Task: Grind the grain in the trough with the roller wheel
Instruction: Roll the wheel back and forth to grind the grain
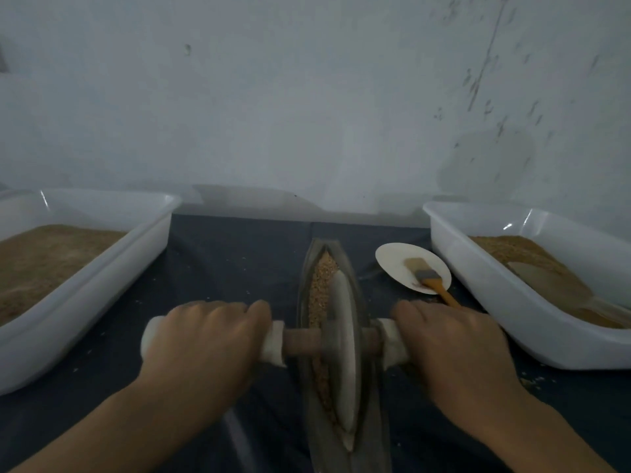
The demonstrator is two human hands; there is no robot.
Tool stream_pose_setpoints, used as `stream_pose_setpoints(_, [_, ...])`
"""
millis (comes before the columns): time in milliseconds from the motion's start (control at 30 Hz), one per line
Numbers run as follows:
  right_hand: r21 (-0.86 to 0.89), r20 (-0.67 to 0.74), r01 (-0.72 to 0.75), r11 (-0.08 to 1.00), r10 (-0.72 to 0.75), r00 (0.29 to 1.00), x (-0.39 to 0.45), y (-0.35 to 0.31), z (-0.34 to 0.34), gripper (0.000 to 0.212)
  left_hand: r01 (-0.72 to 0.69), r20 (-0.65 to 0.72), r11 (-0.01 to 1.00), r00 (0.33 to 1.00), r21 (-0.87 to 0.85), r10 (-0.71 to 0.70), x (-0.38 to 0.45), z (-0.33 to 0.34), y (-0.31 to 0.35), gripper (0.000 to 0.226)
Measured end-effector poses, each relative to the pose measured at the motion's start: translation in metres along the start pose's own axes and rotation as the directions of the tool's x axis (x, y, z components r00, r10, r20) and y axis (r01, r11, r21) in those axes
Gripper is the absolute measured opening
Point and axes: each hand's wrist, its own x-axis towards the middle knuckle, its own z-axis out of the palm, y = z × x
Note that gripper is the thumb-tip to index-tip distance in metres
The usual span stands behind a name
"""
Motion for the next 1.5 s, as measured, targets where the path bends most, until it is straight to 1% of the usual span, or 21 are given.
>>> stream_pose_setpoints(67, [0.005,0.037,0.015,1.0,-0.016,0.999,0.001,0.003,0.003,0.051,0.04,0.125,0.999,0.991,0.034,-0.043,-0.001,-0.001,0.001,0.049])
stream_pose_setpoints(133, [-0.003,0.062,0.019,1.0,-0.018,0.998,0.015,0.009,0.016,0.05,0.137,0.206,0.983,0.965,0.123,-0.16,0.013,0.011,0.002,0.034])
stream_pose_setpoints(200, [-0.061,0.097,0.014,0.998,-0.008,0.995,0.038,0.02,0.039,0.039,0.22,0.188,0.964,0.951,0.149,-0.246,0.039,0.022,-0.001,0.023])
stream_pose_setpoints(233, [-0.08,0.141,-0.028,0.996,0.039,0.989,0.053,0.025,0.051,0.031,0.25,0.186,0.956,0.943,0.154,-0.276,0.053,0.029,-0.004,0.018])
stream_pose_setpoints(267, [-0.088,0.194,-0.086,0.992,0.101,0.976,0.066,0.031,0.061,0.024,0.26,0.188,0.952,0.939,0.16,-0.288,0.067,0.035,-0.007,0.014])
stream_pose_setpoints(333, [-0.079,0.239,-0.165,0.983,0.18,0.954,0.081,0.038,0.075,0.02,0.252,0.201,0.955,0.939,0.155,-0.28,0.089,0.043,-0.011,0.01])
stream_pose_setpoints(433, [-0.029,0.248,-0.224,0.974,0.224,0.942,0.073,0.034,0.073,0.018,0.21,0.203,0.959,0.947,0.188,-0.247,0.096,0.041,-0.011,0.018])
stream_pose_setpoints(500, [-0.003,0.258,-0.189,0.982,0.184,0.948,0.05,0.026,0.055,0.022,0.171,0.198,0.967,0.958,0.19,-0.208,0.078,0.03,-0.005,0.023])
stream_pose_setpoints(600, [-0.046,0.146,-0.067,0.997,0.073,0.987,0.016,0.009,0.017,0.052,0.137,0.198,0.978,0.966,0.16,-0.168,0.034,0.013,-0.001,0.035])
stream_pose_setpoints(633, [-0.063,0.117,-0.043,0.997,0.05,0.992,0.009,0.004,0.006,0.057,0.107,0.183,0.982,0.974,0.153,-0.135,0.021,0.007,-0.001,0.041])
stream_pose_setpoints(700, [-0.06,0.139,-0.035,0.998,0.043,0.989,0.001,0.002,-0.001,0.06,0.052,0.133,0.99,0.989,0.133,-0.07,0.008,0.003,-0.002,0.046])
stream_pose_setpoints(767, [-0.076,0.229,-0.049,0.996,0.065,0.971,0.006,0.005,0.007,0.056,0.078,0.143,0.988,0.985,0.135,-0.097,0.014,0.005,-0.003,0.039])
stream_pose_setpoints(867, [-0.092,0.21,-0.082,0.992,0.1,0.973,0.034,0.017,0.036,0.033,0.172,0.158,0.969,0.967,0.175,-0.2,0.046,0.022,-0.005,0.028])
stream_pose_setpoints(967, [-0.084,0.278,-0.173,0.981,0.19,0.942,0.07,0.031,0.063,0.02,0.217,0.202,0.962,0.947,0.165,-0.248,0.082,0.042,-0.014,0.019])
stream_pose_setpoints(1067, [-0.089,0.289,-0.189,0.978,0.207,0.935,0.081,0.031,0.065,0.019,0.237,0.218,0.961,0.939,0.145,-0.265,0.09,0.048,-0.016,0.013])
stream_pose_setpoints(1167, [-0.065,0.265,-0.118,0.991,0.131,0.955,0.051,0.017,0.037,0.021,0.213,0.237,0.964,0.939,0.16,-0.247,0.06,0.032,-0.008,0.02])
stream_pose_setpoints(1267, [-0.066,0.087,-0.041,0.997,0.046,0.995,0.017,-0.005,0.003,0.039,0.195,0.315,0.974,0.923,0.118,-0.222,0.019,0.011,-0.002,0.03])
stream_pose_setpoints(1333, [-0.069,-0.009,0.006,0.998,-0.006,1.0,0.011,-0.007,-0.01,0.045,0.159,0.32,0.979,0.928,0.124,-0.191,0.004,0.0,0.001,0.033])
stream_pose_setpoints(1400, [-0.054,0.006,0.01,0.998,-0.01,1.0,0.014,-0.004,-0.008,0.048,0.109,0.216,0.985,0.967,0.134,-0.136,0.002,-0.003,-0.001,0.048])
stream_pose_setpoints(1433, [-0.057,0.041,0.006,0.998,-0.004,0.999,0.018,0.0,-0.001,0.047,0.116,0.197,0.984,0.97,0.139,-0.142,0.007,-0.001,-0.001,0.048])
stream_pose_setpoints(1500, [-0.083,0.121,-0.007,0.997,0.017,0.993,0.034,0.007,0.018,0.042,0.206,0.228,0.972,0.947,0.113,-0.227,0.023,0.017,-0.004,0.033])
